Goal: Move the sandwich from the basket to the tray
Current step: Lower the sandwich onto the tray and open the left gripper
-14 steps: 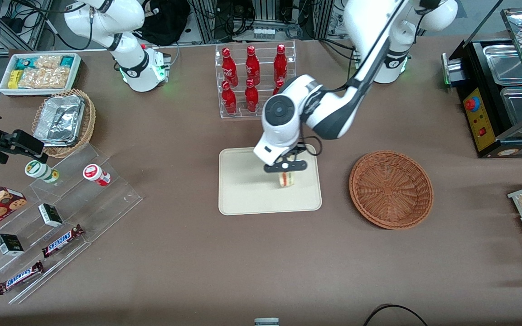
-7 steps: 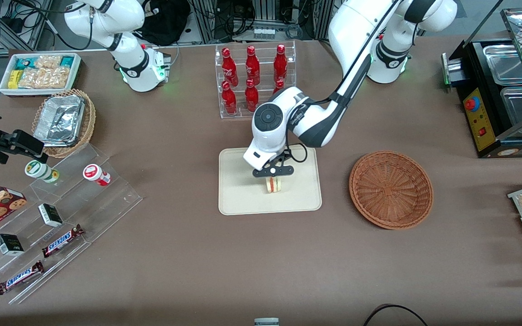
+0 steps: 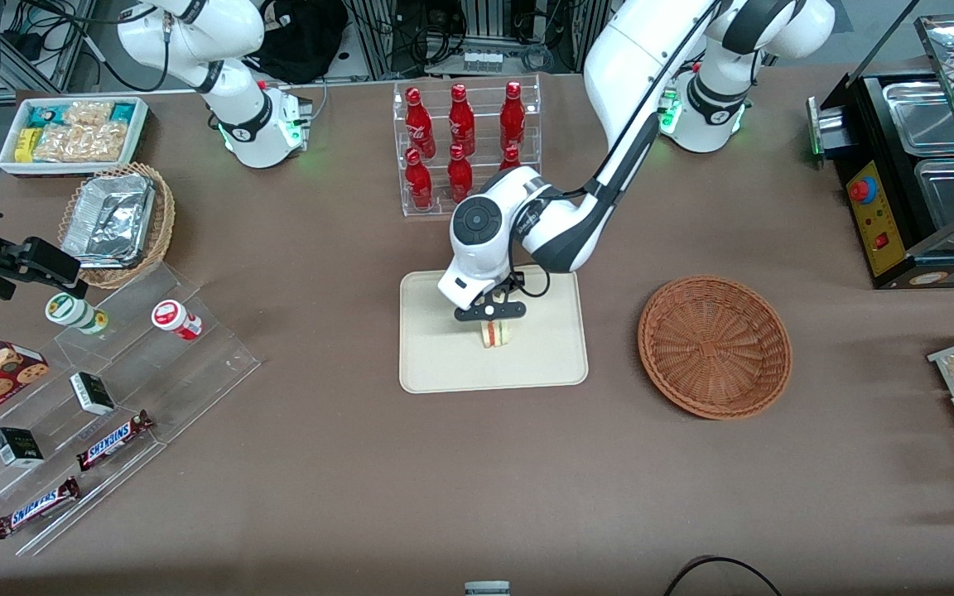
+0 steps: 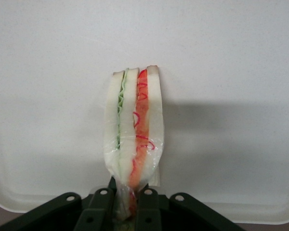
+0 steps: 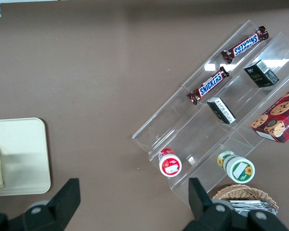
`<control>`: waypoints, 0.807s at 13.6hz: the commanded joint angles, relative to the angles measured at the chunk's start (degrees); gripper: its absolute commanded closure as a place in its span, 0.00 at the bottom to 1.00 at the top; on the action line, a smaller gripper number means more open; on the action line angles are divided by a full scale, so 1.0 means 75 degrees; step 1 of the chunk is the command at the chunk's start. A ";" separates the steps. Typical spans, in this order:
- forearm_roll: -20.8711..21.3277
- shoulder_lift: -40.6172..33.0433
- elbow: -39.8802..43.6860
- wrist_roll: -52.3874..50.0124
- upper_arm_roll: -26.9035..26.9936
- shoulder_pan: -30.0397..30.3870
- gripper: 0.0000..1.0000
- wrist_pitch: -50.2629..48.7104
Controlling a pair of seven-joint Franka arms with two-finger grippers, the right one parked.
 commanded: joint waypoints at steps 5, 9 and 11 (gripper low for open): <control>0.0034 -0.0741 0.0171 -0.0200 0.0172 -0.0010 0.00 -0.0419; 0.0045 -0.2111 0.0136 -0.0728 0.1049 0.0002 0.00 -0.1754; -0.0001 -0.2779 0.0136 -0.0599 0.1704 0.0002 0.00 -0.2702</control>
